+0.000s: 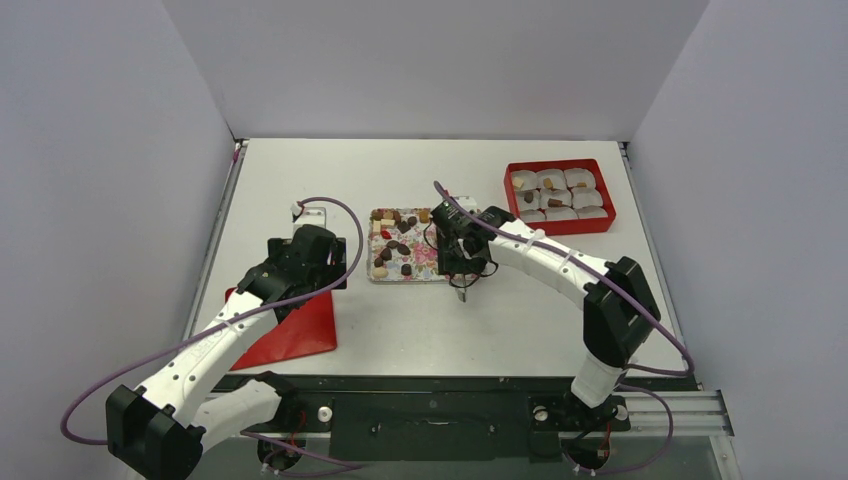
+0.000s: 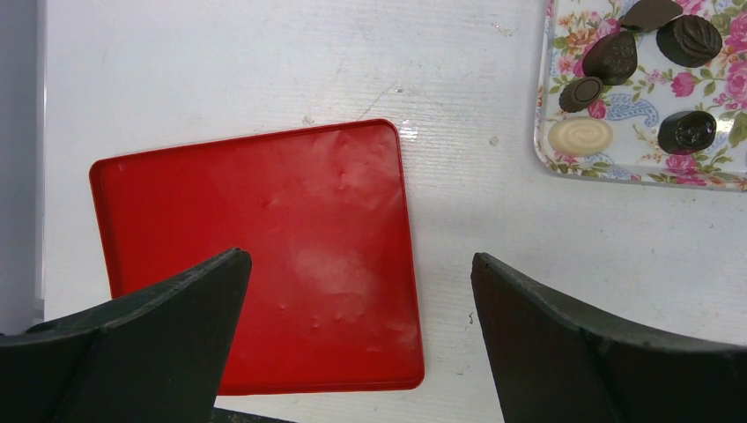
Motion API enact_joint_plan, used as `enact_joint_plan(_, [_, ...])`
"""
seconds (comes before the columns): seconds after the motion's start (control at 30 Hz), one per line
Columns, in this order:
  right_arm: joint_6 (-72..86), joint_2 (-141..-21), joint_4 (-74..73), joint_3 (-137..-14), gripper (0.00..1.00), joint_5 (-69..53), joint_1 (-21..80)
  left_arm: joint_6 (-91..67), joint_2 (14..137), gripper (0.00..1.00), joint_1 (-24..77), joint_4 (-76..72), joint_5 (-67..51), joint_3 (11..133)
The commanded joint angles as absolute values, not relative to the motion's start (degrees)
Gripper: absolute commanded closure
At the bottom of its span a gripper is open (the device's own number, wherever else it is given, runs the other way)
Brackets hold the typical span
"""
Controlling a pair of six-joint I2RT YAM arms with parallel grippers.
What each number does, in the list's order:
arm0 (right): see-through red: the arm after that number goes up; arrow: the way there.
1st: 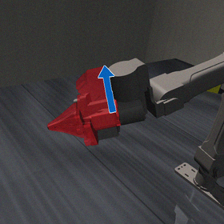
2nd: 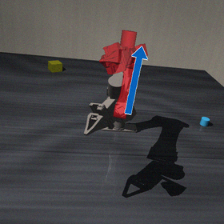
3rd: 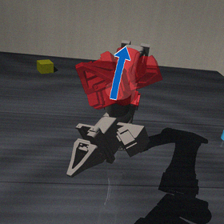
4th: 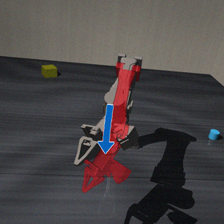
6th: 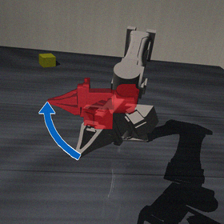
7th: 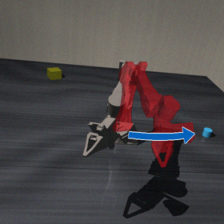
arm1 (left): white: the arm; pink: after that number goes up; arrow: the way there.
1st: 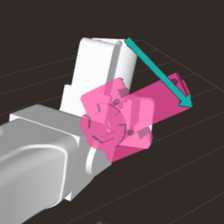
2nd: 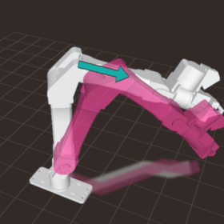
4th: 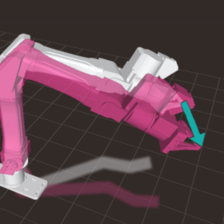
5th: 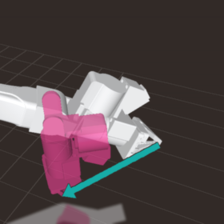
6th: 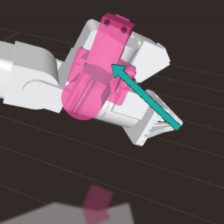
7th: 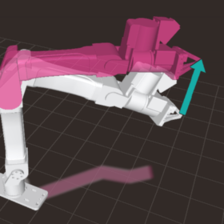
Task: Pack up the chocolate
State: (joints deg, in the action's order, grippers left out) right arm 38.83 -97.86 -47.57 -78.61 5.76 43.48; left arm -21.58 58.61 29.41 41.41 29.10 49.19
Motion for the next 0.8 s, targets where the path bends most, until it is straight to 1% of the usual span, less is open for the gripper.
enact_joint_plan(0.0, [37.7, -97.8, -46.2, -81.1, 0.6, 6.7, 43.1, -21.4, 57.4, 0.04, 29.0, 40.3, 29.2, 49.9])
enact_joint_plan(0.23, [37.8, -96.9, -46.6, -81.5, 0.61, 6.7, 43.0, -21.3, 57.4, 0.03, 29.0, 40.2, 29.2, 50.0])
enact_joint_plan(0.5, [37.7, -96.4, -47.4, -82.1, 0.69, 6.9, 43.0, -21.3, 57.2, 0.04, 29.0, 40.2, 29.3, 50.0])
enact_joint_plan(0.77, [37.6, -94.9, -48.9, -83.7, 0.71, 7.1, 43.0, -21.3, 57.2, 0.04, 29.0, 40.2, 29.3, 49.9])
